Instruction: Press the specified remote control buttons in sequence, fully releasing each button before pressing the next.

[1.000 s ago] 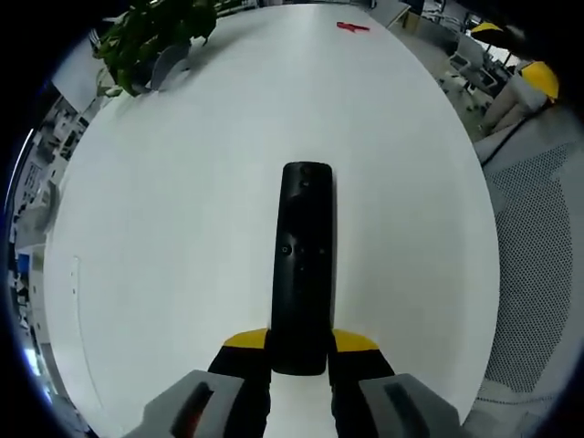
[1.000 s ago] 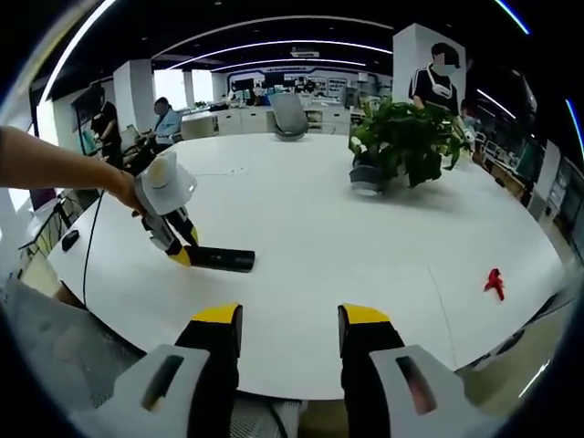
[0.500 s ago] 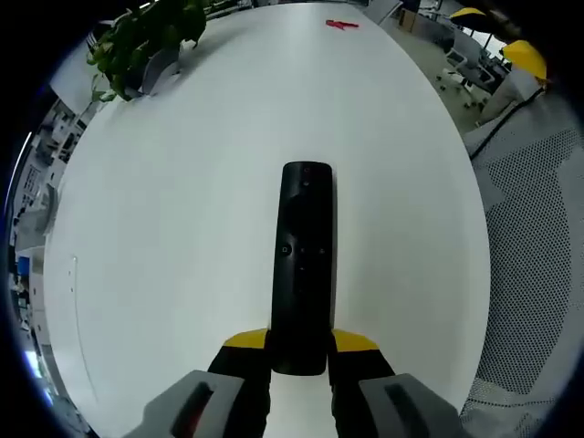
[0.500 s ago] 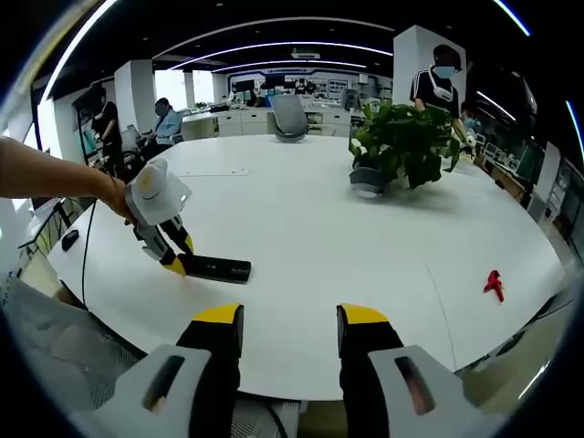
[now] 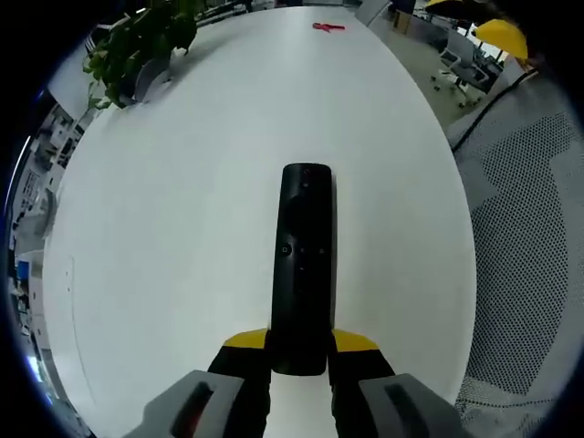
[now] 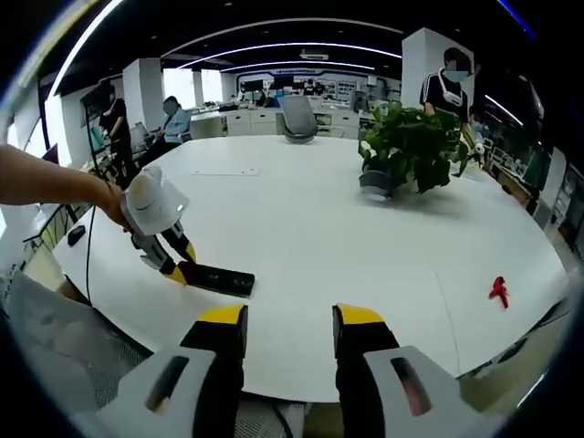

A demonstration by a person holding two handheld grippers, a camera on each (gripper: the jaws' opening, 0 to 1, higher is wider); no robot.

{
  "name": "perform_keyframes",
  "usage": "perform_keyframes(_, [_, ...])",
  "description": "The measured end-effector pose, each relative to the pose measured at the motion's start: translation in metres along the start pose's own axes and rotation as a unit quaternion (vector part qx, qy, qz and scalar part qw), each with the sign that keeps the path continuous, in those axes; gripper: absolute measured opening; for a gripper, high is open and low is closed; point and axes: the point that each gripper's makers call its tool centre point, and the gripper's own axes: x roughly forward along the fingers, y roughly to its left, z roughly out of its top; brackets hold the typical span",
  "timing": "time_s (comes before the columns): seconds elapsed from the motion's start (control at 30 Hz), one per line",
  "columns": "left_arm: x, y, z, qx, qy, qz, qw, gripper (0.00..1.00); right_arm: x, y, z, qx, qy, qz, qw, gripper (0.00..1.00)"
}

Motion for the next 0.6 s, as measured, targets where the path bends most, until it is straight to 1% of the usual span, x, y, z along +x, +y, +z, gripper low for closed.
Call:
perform_keyframes(0.23, [-0.001, -0.011, -0.002, 0.007, 0.001, -0.002, 1.0, 0.23, 0.0, 0.004, -0.001, 0.001, 0.002, 0.009, 1.0, 0.3])
perform_keyframes(0.5, [-0.003, -0.025, -0.006, 0.003, -0.002, -0.002, 1.0, 0.23, 0.0, 0.009, -0.002, 0.006, 0.006, 0.024, 0.9997, 0.18])
perform_keyframes(0.6, [-0.003, -0.034, -0.008, 0.002, -0.006, -0.002, 1.0, 0.23, 0.0, 0.013, -0.004, 0.001, 0.015, 0.031, 0.9994, 0.13])
